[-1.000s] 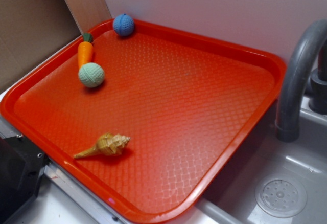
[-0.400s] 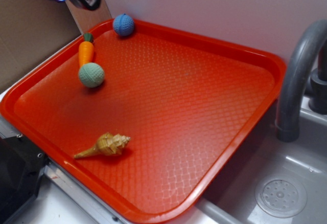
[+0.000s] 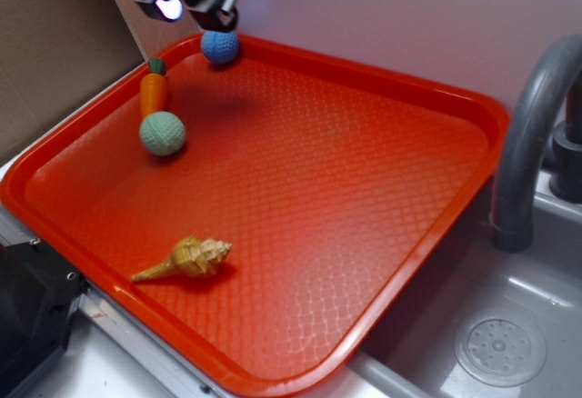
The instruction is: Grab the blue ball.
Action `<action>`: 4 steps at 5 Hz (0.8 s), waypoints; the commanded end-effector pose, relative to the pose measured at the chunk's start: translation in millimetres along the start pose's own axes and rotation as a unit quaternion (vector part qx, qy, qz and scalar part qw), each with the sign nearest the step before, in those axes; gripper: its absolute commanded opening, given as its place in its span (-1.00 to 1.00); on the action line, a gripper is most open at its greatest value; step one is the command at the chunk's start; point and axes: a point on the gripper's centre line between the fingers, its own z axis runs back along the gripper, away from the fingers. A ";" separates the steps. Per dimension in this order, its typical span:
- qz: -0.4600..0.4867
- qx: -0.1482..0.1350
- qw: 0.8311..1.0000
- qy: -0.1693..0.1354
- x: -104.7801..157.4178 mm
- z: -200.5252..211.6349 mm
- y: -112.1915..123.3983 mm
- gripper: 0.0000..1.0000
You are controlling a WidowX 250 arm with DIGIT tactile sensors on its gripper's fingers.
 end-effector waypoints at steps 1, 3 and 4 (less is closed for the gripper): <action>0.011 0.042 0.999 -0.017 55.8 -19.3 32.5 1.00; 0.016 0.097 0.995 -0.021 59.9 -41.2 56.9 1.00; 0.007 0.102 0.994 -0.029 54.8 -44.1 52.4 -1.00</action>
